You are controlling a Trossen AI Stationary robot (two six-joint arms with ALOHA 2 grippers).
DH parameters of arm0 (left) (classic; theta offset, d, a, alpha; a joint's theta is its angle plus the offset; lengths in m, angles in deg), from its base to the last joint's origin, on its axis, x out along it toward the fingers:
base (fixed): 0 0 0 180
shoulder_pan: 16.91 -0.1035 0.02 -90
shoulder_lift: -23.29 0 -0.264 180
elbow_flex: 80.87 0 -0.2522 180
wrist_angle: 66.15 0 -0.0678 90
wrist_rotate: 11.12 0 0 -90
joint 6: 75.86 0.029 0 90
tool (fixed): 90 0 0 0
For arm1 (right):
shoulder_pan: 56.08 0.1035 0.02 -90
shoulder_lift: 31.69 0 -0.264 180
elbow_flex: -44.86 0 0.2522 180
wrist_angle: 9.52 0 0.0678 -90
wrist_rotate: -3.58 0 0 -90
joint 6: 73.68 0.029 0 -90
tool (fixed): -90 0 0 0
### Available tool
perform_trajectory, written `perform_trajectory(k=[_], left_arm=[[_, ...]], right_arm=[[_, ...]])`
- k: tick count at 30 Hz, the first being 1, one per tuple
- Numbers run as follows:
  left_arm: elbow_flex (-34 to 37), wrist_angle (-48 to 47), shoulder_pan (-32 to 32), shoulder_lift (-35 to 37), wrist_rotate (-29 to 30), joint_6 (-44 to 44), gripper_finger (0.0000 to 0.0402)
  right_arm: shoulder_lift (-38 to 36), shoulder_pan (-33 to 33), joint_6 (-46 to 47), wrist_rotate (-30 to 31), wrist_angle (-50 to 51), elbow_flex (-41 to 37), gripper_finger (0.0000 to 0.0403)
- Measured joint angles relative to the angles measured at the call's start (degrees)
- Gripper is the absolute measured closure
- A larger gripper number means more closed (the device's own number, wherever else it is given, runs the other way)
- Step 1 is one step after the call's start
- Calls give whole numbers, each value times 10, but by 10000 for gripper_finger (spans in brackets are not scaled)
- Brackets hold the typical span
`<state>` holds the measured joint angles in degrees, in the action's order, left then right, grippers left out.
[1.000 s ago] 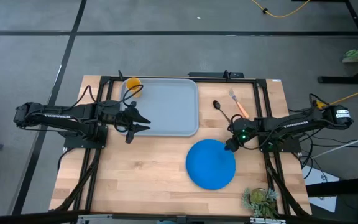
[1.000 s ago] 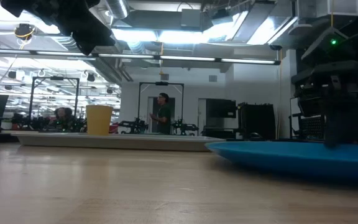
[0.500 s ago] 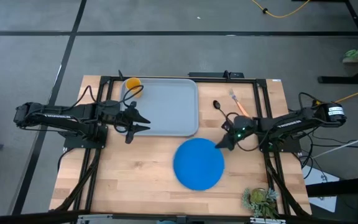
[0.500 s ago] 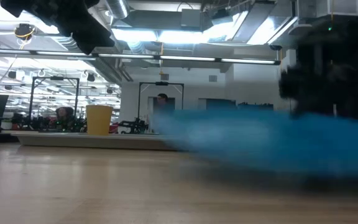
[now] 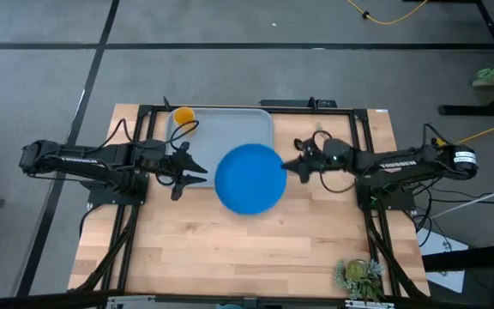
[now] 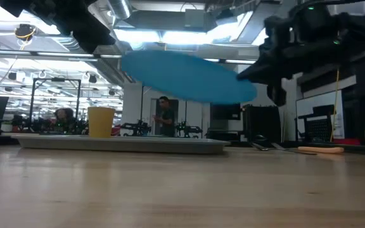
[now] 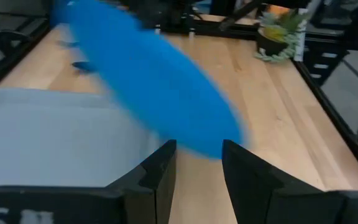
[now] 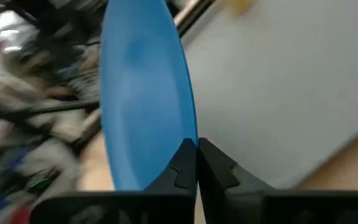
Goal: Pick and place plate/cup/fork/spoon on tray
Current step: Put the blue plate on the gray tray
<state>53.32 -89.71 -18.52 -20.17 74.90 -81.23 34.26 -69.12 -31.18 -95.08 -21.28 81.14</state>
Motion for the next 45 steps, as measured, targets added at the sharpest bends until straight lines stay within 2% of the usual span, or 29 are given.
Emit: perform_trajectory(k=[4,9,16,21,32,37,45], left_arm=[[0,1,14,0,1,1,280],[0,2,20,0,17,20,280],[0,6,20,0,18,29,280],[0,6,20,0,17,29,280],[0,5,20,0,15,25,280],[0,5,20,0,15,22,280],[0,11,20,0,15,9,280]], right_arm=[[17,-37,-64,66,109,77,401],[95,-76,-137,69,154,190,401],[245,-113,-207,-41,205,329,401],[306,-130,-220,-60,210,386,401],[392,-158,-163,-66,203,406,401],[400,-181,-96,-64,189,406,400],[405,-188,-4,-57,228,407,398]])
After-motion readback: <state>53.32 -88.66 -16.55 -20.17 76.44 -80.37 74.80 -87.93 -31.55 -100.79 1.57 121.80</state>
